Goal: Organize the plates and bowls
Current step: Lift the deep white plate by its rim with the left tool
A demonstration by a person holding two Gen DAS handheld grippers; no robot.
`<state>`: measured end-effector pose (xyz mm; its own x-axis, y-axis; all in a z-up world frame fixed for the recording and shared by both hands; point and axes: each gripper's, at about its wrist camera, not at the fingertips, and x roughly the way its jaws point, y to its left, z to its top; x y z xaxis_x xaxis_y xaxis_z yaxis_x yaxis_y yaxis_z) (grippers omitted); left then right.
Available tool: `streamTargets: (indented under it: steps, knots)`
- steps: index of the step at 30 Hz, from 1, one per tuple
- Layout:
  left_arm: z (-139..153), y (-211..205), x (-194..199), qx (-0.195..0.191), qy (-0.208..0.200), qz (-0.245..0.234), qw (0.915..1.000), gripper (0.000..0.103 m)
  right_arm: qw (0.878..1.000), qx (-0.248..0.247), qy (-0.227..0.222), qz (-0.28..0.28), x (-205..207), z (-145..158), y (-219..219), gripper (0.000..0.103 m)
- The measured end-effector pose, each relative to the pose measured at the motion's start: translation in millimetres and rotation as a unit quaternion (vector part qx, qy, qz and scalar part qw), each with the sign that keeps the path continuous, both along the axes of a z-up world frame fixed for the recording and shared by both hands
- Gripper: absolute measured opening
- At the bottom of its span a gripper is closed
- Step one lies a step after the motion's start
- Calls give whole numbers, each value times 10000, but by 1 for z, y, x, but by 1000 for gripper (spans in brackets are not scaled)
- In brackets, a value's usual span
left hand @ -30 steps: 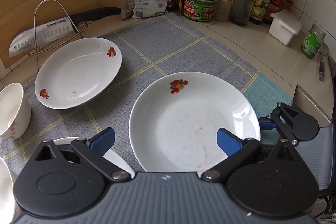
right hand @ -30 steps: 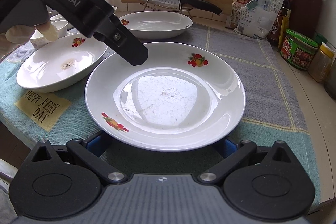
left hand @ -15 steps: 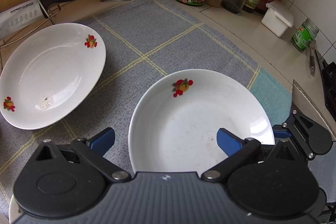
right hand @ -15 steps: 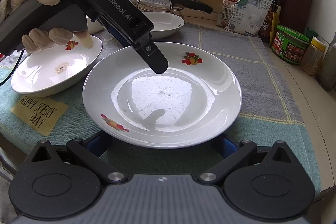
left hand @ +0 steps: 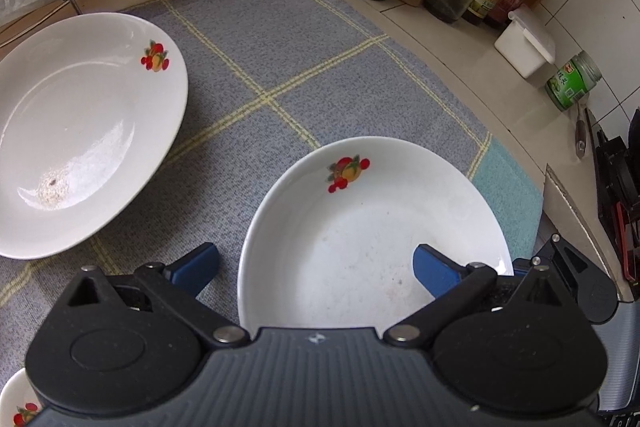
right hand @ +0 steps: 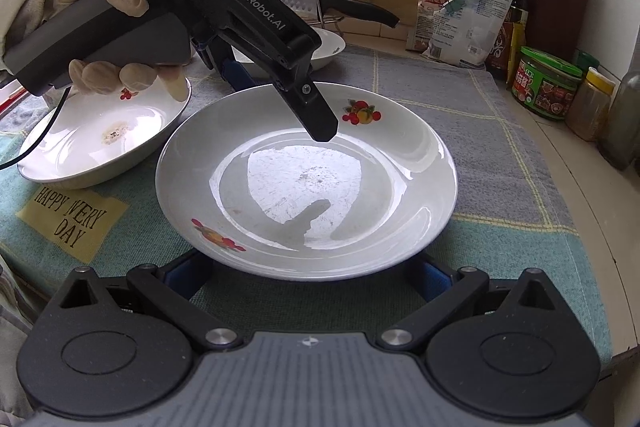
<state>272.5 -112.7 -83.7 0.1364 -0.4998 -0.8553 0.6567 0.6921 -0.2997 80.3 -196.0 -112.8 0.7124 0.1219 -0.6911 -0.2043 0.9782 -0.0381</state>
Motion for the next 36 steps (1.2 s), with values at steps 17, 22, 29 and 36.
streamTargets:
  steps: [17,22,29,36]
  knots:
    - [1,-6,-5,14,39,-750,9972,102,9996,-1,-93,-279,-7,-1,-7,103]
    - [1,-7,-6,-7,101,-767,9970,102,9999,9,-80,-74,-4,-1,-10,103]
    - [0,-10,-4,59,157,-608,9980,102,9991,43,-133,408,1,-2,-15,103]
    - [-1,-13,-6,139,130,-610,9980,101,9982,78,-237,547,2,-3,-16,103]
